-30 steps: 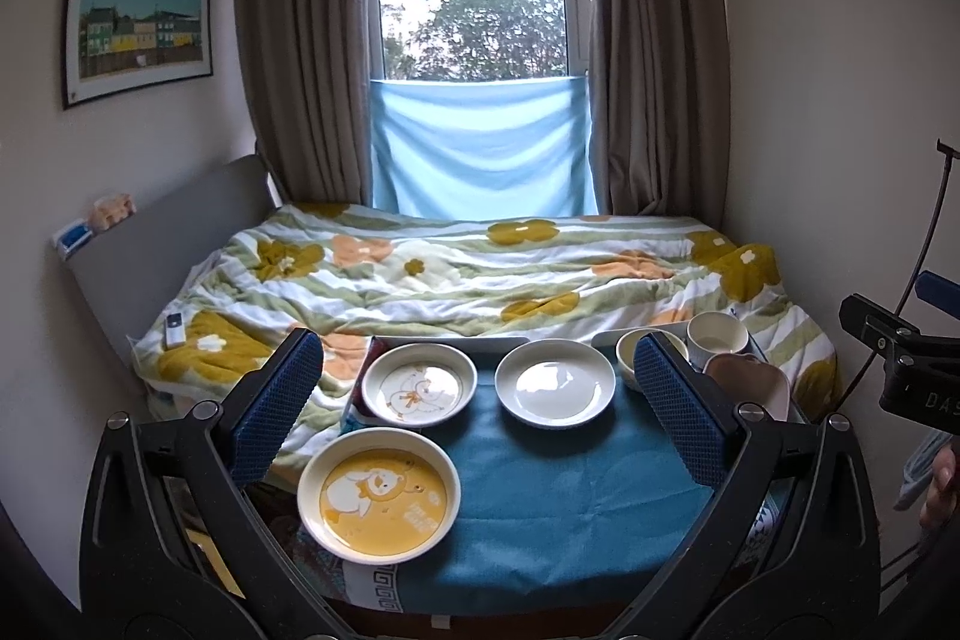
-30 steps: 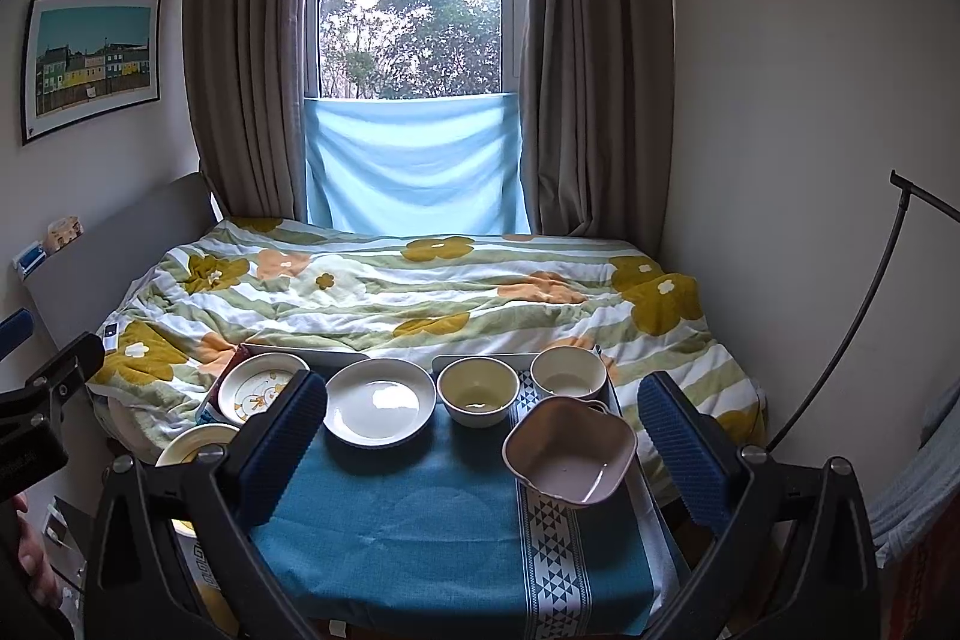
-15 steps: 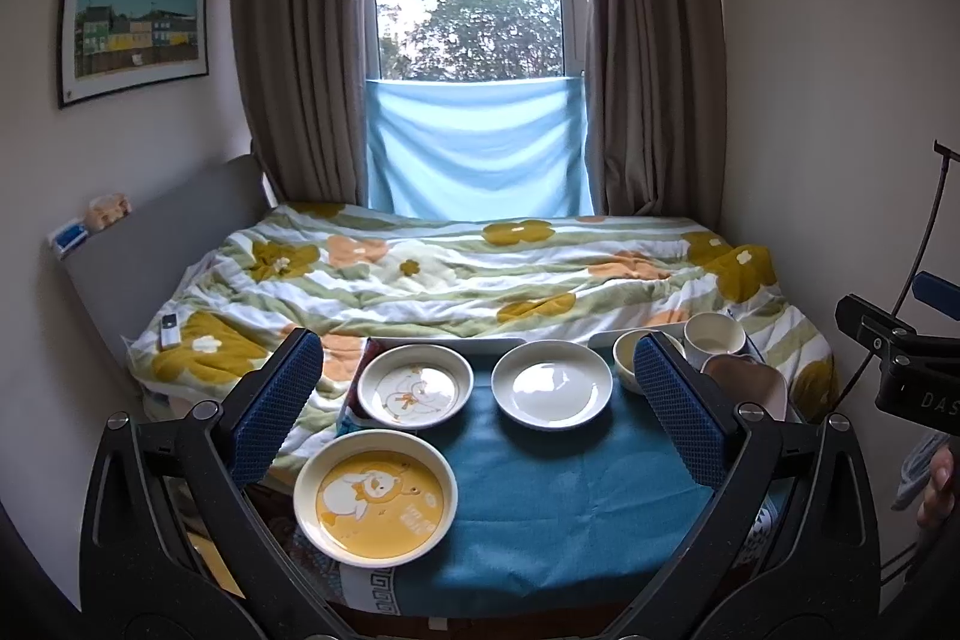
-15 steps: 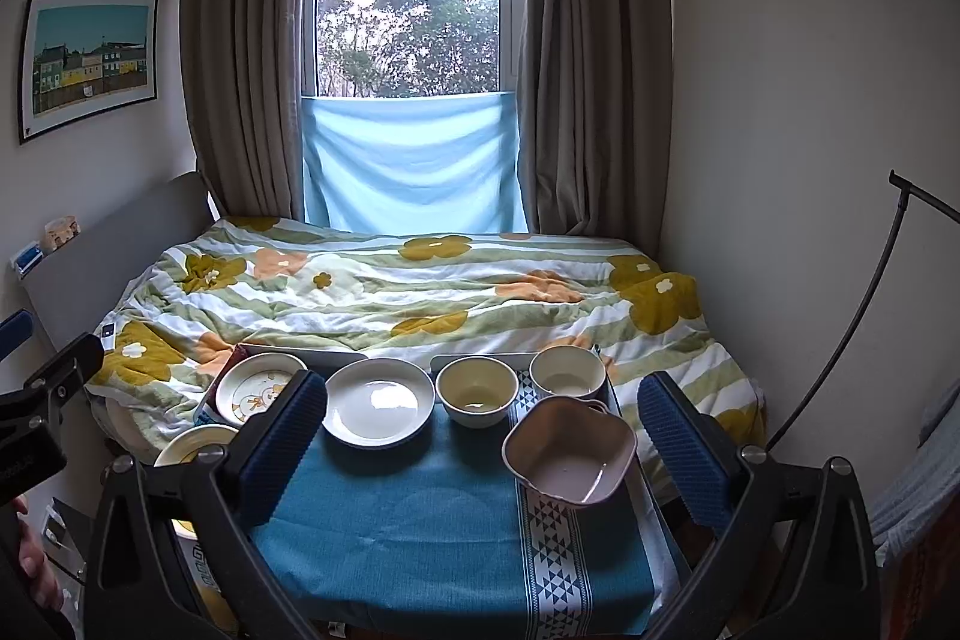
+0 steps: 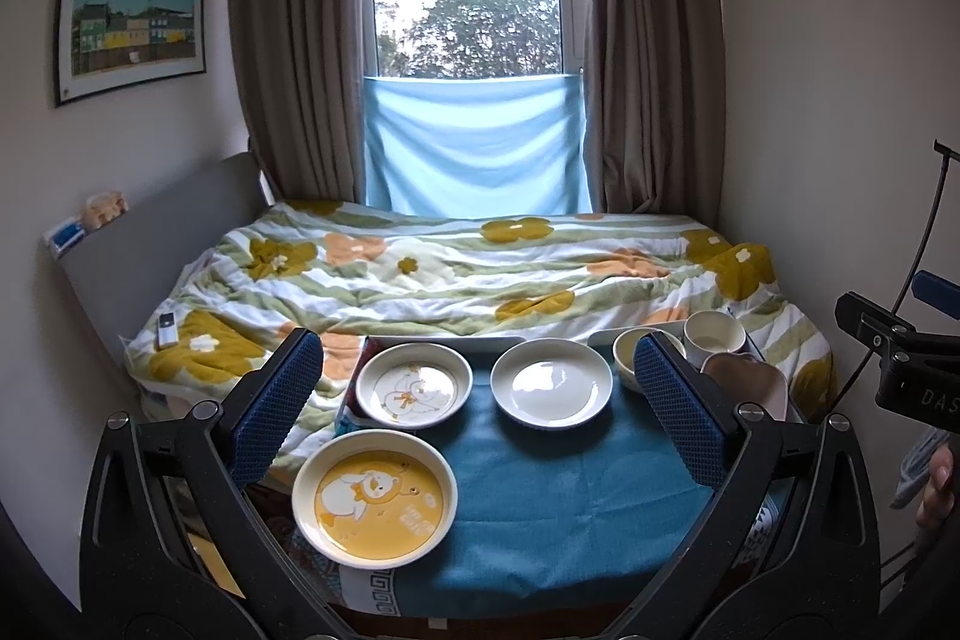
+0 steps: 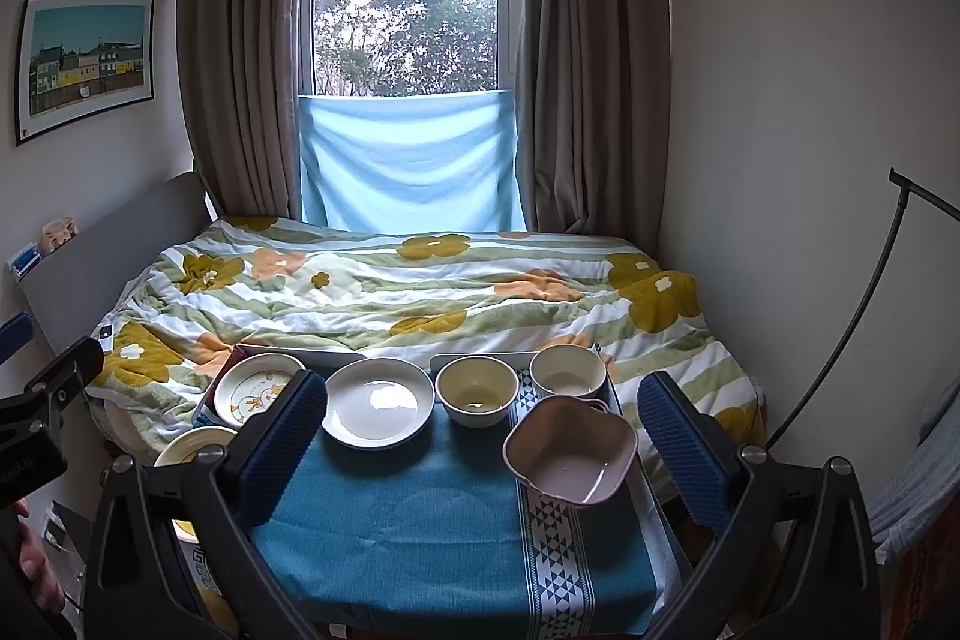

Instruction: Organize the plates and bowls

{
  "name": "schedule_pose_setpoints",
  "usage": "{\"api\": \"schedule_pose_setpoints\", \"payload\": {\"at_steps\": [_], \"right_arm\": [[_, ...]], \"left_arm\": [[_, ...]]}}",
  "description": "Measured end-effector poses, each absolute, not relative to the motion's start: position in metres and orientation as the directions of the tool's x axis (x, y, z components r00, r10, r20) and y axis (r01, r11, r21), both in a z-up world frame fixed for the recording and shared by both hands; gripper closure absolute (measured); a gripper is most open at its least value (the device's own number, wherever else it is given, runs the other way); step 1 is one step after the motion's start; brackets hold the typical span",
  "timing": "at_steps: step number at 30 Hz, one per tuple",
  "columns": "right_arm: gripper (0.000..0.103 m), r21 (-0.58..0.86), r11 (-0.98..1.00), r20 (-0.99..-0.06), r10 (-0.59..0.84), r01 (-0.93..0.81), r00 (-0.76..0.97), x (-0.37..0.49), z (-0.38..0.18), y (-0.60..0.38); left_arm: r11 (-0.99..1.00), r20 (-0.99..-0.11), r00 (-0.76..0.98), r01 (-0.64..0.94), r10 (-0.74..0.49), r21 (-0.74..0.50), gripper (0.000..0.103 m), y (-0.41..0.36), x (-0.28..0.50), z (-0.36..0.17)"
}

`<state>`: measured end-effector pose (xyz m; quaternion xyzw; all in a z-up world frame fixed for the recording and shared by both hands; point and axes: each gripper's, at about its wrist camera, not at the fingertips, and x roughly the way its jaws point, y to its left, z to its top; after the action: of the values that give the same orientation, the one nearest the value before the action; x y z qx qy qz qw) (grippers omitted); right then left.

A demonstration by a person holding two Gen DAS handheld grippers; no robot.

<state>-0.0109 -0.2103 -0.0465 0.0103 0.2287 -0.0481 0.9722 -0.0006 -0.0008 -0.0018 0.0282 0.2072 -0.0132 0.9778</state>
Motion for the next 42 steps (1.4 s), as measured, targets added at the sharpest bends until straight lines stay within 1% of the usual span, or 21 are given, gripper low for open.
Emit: {"api": "schedule_pose_setpoints", "payload": {"at_steps": [12, 21, 26, 29, 34, 36, 39, 42], "right_arm": [[0.0, -0.002, 0.995, -0.447, -0.09, 0.099, 0.89, -0.01, -0.047, -0.21], [0.0, -0.003, 0.994, -0.446, -0.098, 0.107, 0.89, -0.01, -0.048, -0.212], [0.0, -0.004, 0.993, -0.444, -0.108, 0.118, 0.89, -0.011, -0.051, -0.215], [0.0, -0.03, 0.992, -0.434, -0.124, 0.123, 0.892, -0.009, -0.047, -0.217], [0.0, -0.093, 0.993, -0.453, -0.103, 0.068, 0.885, 0.004, -0.038, -0.216], [0.0, -0.104, 0.994, -0.464, -0.061, 0.014, 0.884, 0.013, -0.041, -0.213], [0.0, -0.086, 0.992, -0.483, 0.04, -0.093, 0.875, 0.027, -0.053, -0.202], [0.0, -0.086, 0.982, -0.521, 0.1, -0.169, 0.848, 0.047, -0.073, -0.181]], "left_arm": [[0.998, -0.405, 0.914, 0.043, -0.02, 0.047, 0.0, -0.001, 0.001, -0.001], [0.997, -0.384, 0.923, 0.044, -0.018, 0.059, 0.0, -0.002, 0.0, 0.0], [0.997, -0.374, 0.927, 0.014, 0.013, 0.071, 0.0, -0.001, 0.0, 0.003], [0.998, -0.383, 0.924, -0.004, 0.027, 0.062, 0.0, 0.002, 0.003, 0.006], [0.995, -0.422, 0.902, -0.069, 0.094, 0.074, 0.0, 0.014, 0.009, 0.002], [0.993, -0.444, 0.888, -0.097, 0.115, 0.063, 0.0, 0.023, 0.01, -0.002], [0.989, -0.495, 0.857, -0.145, 0.143, 0.034, 0.0, 0.045, 0.011, -0.018], [0.979, -0.547, 0.815, -0.198, 0.192, 0.049, 0.0, 0.067, 0.012, -0.038]]}}
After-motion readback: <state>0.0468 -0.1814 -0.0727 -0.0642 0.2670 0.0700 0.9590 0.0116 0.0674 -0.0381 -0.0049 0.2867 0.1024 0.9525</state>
